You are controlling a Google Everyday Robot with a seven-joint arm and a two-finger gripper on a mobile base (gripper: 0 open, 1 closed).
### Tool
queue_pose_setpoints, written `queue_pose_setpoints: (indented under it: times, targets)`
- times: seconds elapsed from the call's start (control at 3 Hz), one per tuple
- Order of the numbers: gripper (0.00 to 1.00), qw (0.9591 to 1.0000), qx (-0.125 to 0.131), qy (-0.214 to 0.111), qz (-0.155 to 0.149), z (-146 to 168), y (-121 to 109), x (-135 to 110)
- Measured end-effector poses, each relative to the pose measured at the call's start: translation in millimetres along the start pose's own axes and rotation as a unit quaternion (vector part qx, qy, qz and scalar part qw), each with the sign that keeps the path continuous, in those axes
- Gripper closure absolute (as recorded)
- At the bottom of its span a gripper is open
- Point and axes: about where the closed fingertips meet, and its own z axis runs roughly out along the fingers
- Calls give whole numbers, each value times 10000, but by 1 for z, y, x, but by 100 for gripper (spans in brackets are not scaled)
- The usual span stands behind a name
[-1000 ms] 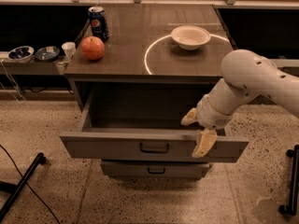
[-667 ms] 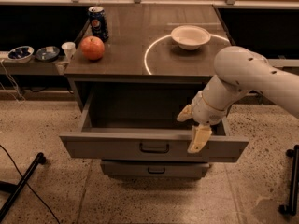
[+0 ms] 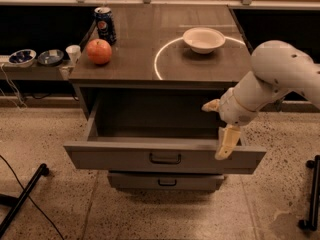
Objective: Open top drawer
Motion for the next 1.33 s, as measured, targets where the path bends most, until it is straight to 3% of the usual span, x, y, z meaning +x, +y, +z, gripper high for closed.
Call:
queue_pose_setpoints:
  times: [0.33, 0.67, 1.33]
  targets:
    - [0, 9992, 319, 194, 154, -16, -8, 7]
    - [0, 9996, 182, 148, 145, -8, -12, 3]
    - [30, 9998, 63, 127, 170, 16, -31, 0]
